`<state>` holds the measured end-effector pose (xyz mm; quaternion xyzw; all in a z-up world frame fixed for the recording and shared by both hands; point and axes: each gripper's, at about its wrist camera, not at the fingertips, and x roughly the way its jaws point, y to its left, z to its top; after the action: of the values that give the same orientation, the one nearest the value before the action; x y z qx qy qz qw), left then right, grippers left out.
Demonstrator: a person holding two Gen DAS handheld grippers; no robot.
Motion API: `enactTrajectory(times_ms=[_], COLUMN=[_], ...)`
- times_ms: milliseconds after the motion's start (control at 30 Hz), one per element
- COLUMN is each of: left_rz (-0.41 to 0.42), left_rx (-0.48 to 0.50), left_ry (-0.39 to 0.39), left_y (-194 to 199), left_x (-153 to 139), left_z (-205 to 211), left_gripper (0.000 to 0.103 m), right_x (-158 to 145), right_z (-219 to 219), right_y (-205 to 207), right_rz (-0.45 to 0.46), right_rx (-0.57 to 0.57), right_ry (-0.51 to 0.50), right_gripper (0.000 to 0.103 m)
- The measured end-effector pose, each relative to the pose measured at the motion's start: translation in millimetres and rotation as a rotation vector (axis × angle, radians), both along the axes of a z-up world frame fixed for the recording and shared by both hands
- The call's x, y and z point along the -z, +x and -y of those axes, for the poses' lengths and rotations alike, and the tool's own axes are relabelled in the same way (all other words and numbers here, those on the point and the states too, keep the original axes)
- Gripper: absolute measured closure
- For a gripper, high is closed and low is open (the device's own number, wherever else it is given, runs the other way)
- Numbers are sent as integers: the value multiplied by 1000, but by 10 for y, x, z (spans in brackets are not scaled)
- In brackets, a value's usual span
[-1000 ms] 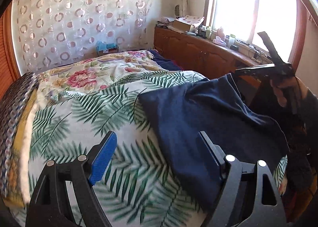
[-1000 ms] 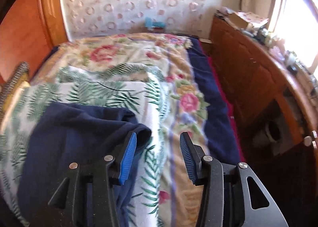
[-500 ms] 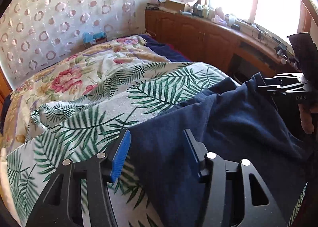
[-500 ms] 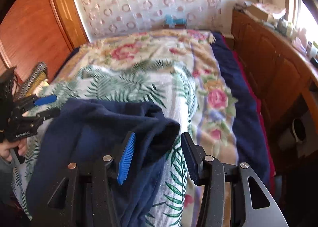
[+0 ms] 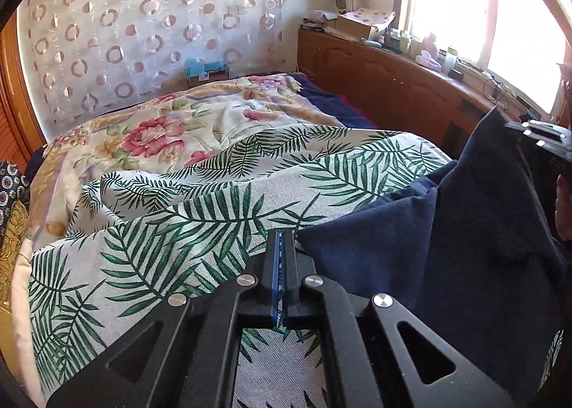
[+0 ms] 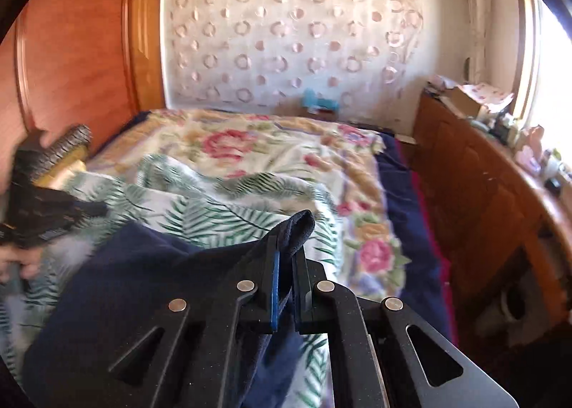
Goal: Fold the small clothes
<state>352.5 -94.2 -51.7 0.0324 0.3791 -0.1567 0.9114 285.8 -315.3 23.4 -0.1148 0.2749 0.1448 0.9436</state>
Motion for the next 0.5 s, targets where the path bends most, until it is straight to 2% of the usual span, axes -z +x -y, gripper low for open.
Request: enactTrajectory(times_ms=[67,100,133,167,267,500], left_rz=[-21,-31,-35,-34,-47,-48], left_rx=[34,52,72,80,110,226], left_ry=[-21,-23,-28,-35,-44,38], left_y=[16,30,36,47,73,207], left_x=[-6,-1,8,13,58,168], left_z=[31,59,87,109,219,560], left_gripper=[100,85,75,59,57,57], right_x=[131,188,231,278,275,196], right_z=[-48,-52,-58,-41,-37,-92], right_y=[91,126,159,185,217,162], right_rz=[-43,-63,-78,-92,-99,-87], right_rx=[13,21,32,37,44,37], right_ry=[-64,-79,-92,-96,-83,-78], right_gripper=[98,98,98,98,98,98])
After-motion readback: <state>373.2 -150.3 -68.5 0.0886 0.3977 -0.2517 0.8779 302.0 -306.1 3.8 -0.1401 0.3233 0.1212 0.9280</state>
